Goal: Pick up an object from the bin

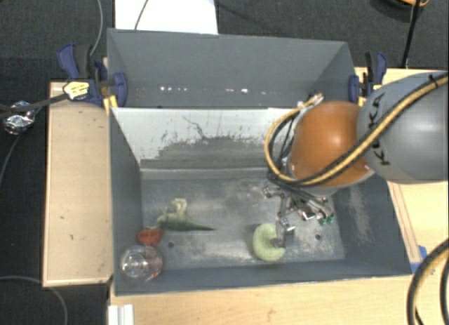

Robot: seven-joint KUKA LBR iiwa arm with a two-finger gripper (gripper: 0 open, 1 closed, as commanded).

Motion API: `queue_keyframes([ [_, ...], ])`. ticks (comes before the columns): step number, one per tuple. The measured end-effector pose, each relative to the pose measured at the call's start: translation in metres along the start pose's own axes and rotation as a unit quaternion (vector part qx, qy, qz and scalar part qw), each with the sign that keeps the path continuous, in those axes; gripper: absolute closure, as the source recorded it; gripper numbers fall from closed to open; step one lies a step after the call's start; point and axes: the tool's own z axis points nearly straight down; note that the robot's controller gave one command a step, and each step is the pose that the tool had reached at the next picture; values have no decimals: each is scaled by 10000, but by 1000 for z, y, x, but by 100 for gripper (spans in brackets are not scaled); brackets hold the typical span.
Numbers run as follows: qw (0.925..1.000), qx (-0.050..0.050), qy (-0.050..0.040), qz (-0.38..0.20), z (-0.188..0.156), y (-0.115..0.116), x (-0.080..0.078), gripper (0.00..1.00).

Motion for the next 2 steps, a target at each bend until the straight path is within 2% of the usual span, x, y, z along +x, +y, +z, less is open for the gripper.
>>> queue_keyframes([
  [1, 9986, 5, -4, -538, 10, 2, 11, 0],
  [2, 9912, 15, 35, -1321, 31, 11, 22, 100],
])
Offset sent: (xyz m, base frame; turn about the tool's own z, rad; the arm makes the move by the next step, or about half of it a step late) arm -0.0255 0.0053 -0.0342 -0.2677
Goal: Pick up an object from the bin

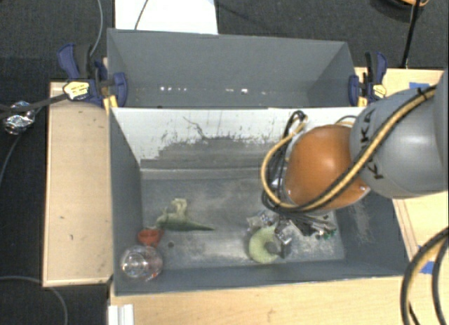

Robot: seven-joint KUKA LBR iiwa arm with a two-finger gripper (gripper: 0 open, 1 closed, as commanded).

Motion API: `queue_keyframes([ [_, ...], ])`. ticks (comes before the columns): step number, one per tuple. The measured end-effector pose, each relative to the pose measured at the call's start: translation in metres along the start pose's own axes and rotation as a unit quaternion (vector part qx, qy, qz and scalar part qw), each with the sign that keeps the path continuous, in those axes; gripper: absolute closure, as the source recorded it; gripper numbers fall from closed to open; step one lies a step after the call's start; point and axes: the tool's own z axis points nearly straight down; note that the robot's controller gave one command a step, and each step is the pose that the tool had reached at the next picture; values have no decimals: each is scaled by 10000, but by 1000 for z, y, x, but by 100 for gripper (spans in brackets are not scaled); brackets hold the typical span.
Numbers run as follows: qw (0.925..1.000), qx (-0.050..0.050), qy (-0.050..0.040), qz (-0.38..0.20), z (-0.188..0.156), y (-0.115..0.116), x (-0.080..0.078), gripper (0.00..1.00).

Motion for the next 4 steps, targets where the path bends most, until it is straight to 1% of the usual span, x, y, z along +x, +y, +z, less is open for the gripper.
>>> queue_keyframes([
  [4, 10000, -3, 2, 27, 0, 0, 0, 100],
])
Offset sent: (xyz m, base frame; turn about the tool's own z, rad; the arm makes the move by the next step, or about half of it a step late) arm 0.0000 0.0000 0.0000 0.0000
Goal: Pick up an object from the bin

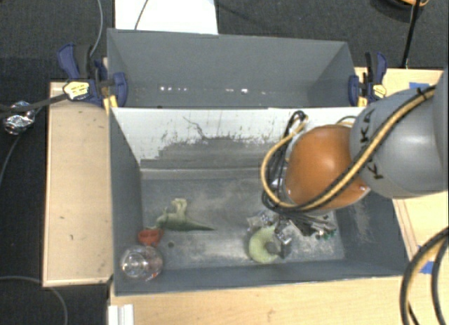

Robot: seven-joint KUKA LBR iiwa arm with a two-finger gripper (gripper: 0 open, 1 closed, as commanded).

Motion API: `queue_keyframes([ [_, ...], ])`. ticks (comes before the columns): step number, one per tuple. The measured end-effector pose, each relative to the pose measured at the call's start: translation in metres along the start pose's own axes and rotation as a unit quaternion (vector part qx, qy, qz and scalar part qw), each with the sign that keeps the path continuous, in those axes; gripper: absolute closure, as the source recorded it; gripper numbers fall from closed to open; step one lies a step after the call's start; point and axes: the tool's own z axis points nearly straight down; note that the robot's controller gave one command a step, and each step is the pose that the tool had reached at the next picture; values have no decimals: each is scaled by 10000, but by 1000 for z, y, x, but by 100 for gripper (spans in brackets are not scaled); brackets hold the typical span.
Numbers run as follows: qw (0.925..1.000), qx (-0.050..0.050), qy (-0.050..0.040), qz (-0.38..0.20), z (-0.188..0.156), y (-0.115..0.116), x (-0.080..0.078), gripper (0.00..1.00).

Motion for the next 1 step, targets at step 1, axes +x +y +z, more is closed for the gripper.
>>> queue_keyframes([
  [1, 9999, 5, -15, 165, -134, 5, -13, 100],
])
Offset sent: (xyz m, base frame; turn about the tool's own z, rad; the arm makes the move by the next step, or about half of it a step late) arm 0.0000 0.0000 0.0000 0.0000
